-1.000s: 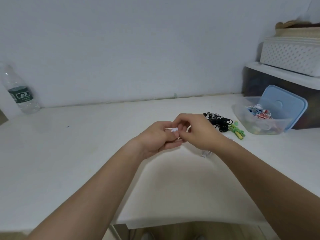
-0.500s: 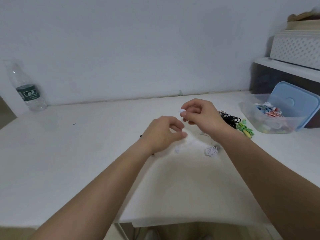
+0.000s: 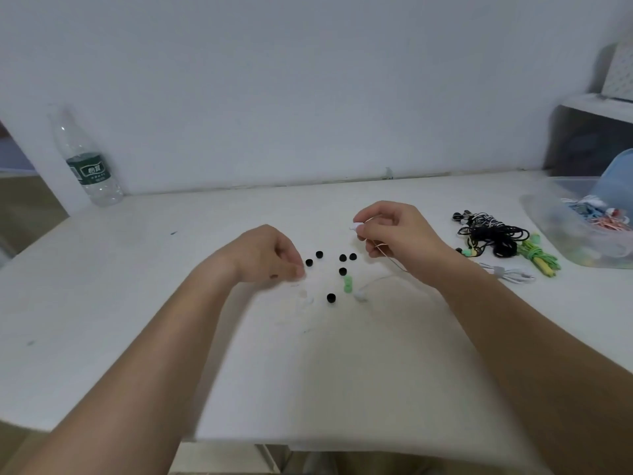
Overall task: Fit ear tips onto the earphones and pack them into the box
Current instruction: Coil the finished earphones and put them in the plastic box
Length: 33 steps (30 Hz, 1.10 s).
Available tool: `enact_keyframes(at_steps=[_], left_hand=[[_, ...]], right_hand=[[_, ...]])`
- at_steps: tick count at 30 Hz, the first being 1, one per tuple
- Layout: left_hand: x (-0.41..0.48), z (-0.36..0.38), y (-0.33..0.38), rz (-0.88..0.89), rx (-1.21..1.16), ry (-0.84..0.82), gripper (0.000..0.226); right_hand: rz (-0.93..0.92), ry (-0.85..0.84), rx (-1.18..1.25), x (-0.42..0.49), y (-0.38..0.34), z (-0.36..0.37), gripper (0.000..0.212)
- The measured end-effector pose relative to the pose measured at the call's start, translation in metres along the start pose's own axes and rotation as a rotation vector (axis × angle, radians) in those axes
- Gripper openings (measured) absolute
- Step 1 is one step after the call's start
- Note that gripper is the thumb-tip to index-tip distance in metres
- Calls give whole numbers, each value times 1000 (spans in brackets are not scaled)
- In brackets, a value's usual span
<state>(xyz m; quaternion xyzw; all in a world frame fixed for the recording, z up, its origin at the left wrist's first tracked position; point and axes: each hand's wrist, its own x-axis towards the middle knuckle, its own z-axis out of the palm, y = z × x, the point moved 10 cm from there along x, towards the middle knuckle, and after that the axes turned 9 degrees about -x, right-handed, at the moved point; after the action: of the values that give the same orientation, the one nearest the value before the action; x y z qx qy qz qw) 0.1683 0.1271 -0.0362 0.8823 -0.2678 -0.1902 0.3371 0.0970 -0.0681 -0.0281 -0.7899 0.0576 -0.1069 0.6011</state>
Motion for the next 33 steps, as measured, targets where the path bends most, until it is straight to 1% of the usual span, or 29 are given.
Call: enact_keyframes(at_steps=[2, 4, 9, 12, 14, 16, 19, 22, 24, 28, 33], left_hand=[[0, 6, -3, -7, -47, -19, 8], [1, 8, -7, -15, -64, 2, 11], [3, 2, -5, 9, -71, 89, 6], [1, -4, 11, 62, -285, 148, 2], [3, -5, 26, 101, -434, 170, 5], [8, -3, 41, 155, -494, 198, 8], [12, 2, 55, 220, -536, 265, 16], [14, 7, 54, 237, -589, 323, 23], [14, 12, 53, 244, -615, 332, 24], [13, 17, 62, 313, -597, 332, 25], [12, 19, 64, 358, -583, 335, 26]], right_hand=[[-1, 2, -6, 0, 3, 1, 12], [4, -2, -6, -1, 6, 2, 12], [7, -29, 17, -4, 12, 6, 8], [4, -46, 31, -6, 13, 7, 7], [4, -41, 46, -7, 13, 6, 7], [4, -14, 65, -9, 14, 1, 7], [3, 40, 80, -11, 14, -10, 8], [-7, 77, 69, -11, 12, -17, 9], [-21, 74, 57, -12, 8, -16, 9], [-51, 58, 37, -15, -1, -10, 10], [-66, 85, 14, -17, -6, -11, 8]])
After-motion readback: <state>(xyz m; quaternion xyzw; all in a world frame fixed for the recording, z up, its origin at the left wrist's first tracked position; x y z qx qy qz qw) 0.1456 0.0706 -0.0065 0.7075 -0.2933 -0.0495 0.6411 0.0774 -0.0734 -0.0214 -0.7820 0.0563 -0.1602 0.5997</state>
